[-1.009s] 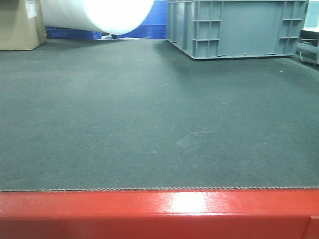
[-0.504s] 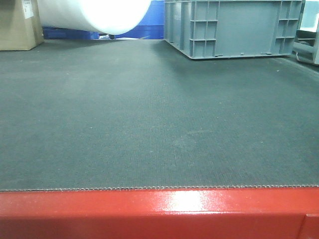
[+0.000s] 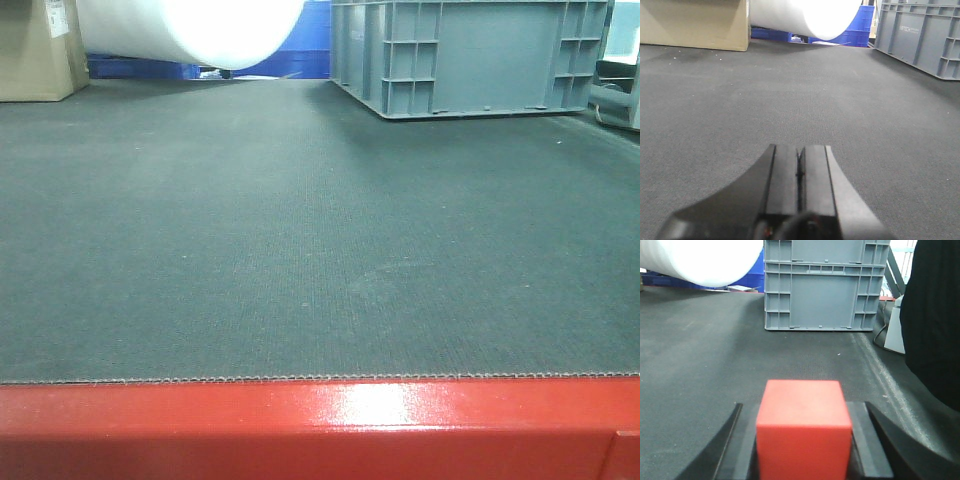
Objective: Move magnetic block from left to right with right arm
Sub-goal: 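Drive up to the second table edge, cube held in right gripper, then lower the red cube onto the table with the right gripper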
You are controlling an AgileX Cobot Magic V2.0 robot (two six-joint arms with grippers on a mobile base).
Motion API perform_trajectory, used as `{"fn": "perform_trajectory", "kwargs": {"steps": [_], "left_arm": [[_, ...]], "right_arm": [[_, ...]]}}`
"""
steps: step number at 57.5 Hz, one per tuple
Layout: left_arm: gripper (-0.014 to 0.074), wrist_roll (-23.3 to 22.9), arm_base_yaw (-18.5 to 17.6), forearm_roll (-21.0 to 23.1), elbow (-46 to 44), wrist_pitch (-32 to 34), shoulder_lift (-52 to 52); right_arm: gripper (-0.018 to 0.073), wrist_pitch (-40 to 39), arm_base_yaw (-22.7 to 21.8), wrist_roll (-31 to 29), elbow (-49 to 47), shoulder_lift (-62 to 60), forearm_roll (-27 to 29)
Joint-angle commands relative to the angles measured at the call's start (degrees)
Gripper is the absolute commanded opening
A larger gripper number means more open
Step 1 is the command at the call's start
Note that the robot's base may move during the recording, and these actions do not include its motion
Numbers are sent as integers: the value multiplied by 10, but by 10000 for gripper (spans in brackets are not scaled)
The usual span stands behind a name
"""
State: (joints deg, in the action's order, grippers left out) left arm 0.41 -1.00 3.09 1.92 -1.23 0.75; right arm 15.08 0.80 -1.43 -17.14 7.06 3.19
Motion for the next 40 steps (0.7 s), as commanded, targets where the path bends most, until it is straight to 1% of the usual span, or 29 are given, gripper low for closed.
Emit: {"fn": "perform_trajectory", "kwargs": {"steps": [1,7,13,20,26,30,35,40], "left_arm": [[-126,-4,1,1,4,45,6],[-126,-4,1,1,4,45,6],[-126,-4,1,1,4,45,6],[-126,-4,1,1,4,45,6],[-126,-4,1,1,4,45,6],[-126,-4,1,1,4,45,6],[-126,-4,1,1,4,45,6],[-126,-4,1,1,4,45,6]], "right_arm": [[331,-57,-2,-1,-15,6,-3],[331,-60,-2,-1,-23,19,3],[331,-40,-1,-1,-50,64,3],[331,-19,0,-1,-84,151,3],[331,-15,6,-1,-112,231,3],[331,-18,21,-1,-130,284,3],[333,-12,60,-1,-162,360,3],[334,13,100,9,-196,421,2]]}}
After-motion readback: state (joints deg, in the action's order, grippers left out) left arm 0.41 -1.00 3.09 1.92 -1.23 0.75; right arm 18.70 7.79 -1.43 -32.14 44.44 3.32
